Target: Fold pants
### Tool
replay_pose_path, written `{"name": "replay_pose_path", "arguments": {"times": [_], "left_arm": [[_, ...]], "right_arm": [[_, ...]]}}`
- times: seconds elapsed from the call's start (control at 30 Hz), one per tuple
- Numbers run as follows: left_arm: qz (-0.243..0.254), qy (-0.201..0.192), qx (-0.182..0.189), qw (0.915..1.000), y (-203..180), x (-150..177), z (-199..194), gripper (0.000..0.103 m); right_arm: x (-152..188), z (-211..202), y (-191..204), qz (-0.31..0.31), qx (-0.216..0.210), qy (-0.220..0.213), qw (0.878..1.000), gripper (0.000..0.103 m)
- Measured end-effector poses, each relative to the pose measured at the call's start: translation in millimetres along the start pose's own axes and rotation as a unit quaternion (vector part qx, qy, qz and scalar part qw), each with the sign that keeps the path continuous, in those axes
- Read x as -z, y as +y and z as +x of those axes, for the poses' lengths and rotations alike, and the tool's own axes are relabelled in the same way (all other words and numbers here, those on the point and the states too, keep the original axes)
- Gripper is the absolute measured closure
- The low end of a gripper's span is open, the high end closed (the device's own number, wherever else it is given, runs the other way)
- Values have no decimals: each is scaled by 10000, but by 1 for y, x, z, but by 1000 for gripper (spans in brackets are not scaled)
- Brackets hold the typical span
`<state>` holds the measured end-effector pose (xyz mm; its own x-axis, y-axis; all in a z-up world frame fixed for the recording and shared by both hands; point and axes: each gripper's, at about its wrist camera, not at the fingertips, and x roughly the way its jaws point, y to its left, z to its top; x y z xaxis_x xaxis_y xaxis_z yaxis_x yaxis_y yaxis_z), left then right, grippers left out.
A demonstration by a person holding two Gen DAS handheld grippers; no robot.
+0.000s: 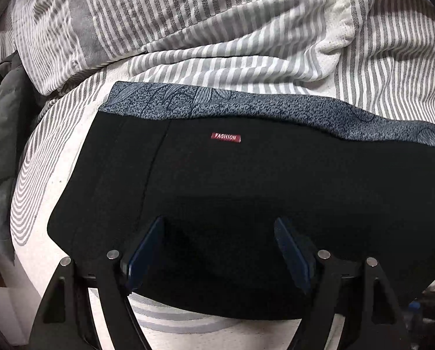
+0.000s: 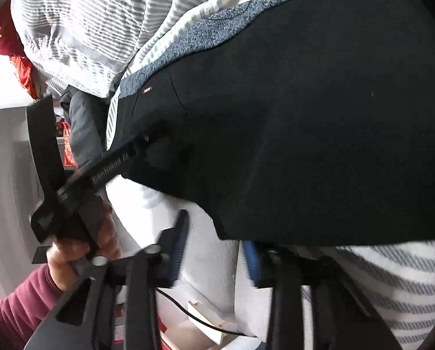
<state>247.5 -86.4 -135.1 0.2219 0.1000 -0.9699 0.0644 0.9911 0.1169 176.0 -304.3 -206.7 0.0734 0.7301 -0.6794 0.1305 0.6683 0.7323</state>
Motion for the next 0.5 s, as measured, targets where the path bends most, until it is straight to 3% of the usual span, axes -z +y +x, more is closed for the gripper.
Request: {"name": "replay_pose_path", "arguments": {"times": [0.2, 0.3, 0.37, 0.5], "left_arm": [[110, -22, -19, 9999, 7, 4, -1, 24], [163, -113, -31, 9998, 7, 9, 3, 20], [119, -170, -116, 9997, 9, 10, 5, 12], [81, -171, -83, 9998, 12, 10, 5, 11]], "right_arm": [[1, -19, 23, -475, -95, -41, 9988, 98], [9, -12, 14, -434, 29, 132, 9990, 98], [18, -6, 6, -418, 133, 248, 9987, 99], [30, -5, 7, -486, 160, 537, 9972, 100]]}}
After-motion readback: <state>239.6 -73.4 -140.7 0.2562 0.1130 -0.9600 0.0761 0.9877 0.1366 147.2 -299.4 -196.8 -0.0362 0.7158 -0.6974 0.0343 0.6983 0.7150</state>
